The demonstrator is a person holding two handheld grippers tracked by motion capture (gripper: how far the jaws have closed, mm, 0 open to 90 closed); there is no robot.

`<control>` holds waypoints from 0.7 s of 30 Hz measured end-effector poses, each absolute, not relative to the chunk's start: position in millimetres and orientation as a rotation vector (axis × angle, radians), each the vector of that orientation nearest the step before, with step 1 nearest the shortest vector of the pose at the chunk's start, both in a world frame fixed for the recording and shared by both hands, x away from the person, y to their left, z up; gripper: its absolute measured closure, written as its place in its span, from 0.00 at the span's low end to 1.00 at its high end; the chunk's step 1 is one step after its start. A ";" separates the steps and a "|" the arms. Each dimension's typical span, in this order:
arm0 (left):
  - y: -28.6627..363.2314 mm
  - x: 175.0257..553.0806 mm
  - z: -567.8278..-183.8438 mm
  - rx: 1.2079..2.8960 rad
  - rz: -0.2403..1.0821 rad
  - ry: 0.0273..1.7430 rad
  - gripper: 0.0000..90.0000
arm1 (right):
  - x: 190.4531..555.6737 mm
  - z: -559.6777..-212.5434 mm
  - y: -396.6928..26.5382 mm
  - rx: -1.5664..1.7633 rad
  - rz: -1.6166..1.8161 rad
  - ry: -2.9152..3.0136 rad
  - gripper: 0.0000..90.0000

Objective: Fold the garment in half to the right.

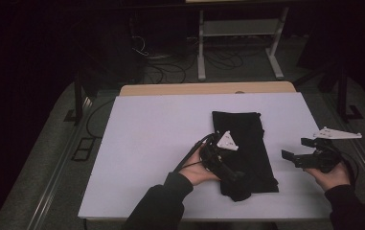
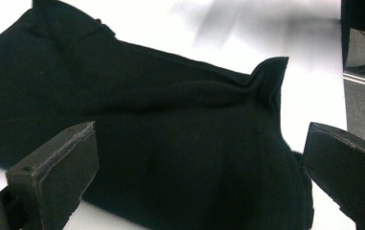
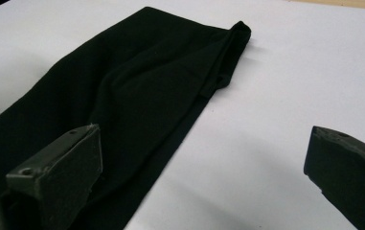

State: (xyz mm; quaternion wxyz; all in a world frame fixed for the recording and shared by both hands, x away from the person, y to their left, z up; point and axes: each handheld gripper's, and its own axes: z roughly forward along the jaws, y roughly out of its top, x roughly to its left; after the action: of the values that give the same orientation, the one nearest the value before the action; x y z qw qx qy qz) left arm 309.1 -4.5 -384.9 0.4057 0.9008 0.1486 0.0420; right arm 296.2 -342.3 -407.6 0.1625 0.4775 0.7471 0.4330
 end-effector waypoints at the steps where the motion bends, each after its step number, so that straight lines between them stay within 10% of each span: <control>1: -1.8 309.3 -384.9 2.271 0.107 0.379 0.00 | 295.8 -407.6 -342.1 1.363 1.236 2.133 0.00; 21: 50.3 308.3 -391.6 2.225 0.111 0.468 0.00 | 294.0 -408.4 -343.2 1.370 1.241 2.125 0.00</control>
State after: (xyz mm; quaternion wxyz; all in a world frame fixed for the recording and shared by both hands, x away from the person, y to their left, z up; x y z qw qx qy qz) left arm 308.3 50.3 -391.6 0.4195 0.8873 0.1866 0.0443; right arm 294.0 -343.2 -408.4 0.1616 0.4800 0.7445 0.4349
